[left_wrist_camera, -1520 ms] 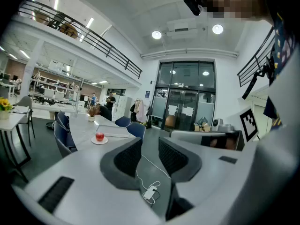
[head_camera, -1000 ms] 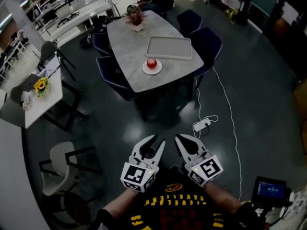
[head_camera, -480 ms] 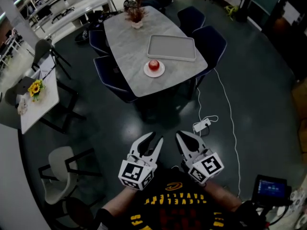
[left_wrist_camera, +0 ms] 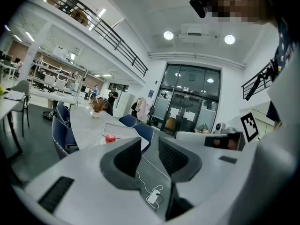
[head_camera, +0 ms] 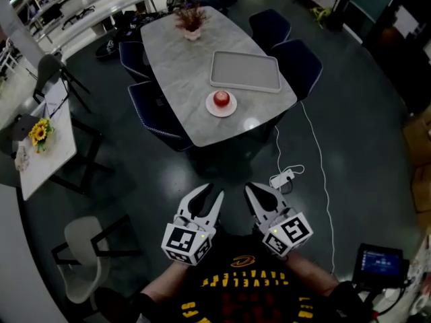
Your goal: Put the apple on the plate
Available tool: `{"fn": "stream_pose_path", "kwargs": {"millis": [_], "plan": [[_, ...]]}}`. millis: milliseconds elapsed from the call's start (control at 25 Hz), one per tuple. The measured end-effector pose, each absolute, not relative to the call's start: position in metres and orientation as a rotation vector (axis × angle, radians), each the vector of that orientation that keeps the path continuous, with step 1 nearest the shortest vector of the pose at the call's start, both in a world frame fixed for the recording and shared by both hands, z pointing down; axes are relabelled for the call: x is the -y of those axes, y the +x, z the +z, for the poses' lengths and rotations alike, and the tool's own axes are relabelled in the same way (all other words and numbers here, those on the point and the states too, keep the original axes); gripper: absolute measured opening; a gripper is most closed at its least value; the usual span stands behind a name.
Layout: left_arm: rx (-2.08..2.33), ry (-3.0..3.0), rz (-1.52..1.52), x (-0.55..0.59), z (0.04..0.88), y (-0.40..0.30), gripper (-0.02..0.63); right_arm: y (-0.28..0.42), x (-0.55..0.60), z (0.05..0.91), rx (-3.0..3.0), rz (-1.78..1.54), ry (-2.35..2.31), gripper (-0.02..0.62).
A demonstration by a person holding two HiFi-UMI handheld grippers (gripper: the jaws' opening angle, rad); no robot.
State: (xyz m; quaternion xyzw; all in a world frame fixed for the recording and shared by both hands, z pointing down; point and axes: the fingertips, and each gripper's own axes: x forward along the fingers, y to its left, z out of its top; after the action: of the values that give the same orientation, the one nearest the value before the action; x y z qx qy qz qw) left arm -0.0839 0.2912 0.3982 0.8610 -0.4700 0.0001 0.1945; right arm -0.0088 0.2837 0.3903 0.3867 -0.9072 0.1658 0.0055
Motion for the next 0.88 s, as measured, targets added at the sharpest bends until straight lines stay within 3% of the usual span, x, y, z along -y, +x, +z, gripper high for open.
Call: {"fn": "stream_pose_path", "kwargs": {"millis": [880], "plan": [[1.325, 2.357, 0.035, -0.204, 0.417, -0.104, 0.118, -0.026, -0.180, 0.412, 2.819, 0.653, 1.169, 0.009]]}}
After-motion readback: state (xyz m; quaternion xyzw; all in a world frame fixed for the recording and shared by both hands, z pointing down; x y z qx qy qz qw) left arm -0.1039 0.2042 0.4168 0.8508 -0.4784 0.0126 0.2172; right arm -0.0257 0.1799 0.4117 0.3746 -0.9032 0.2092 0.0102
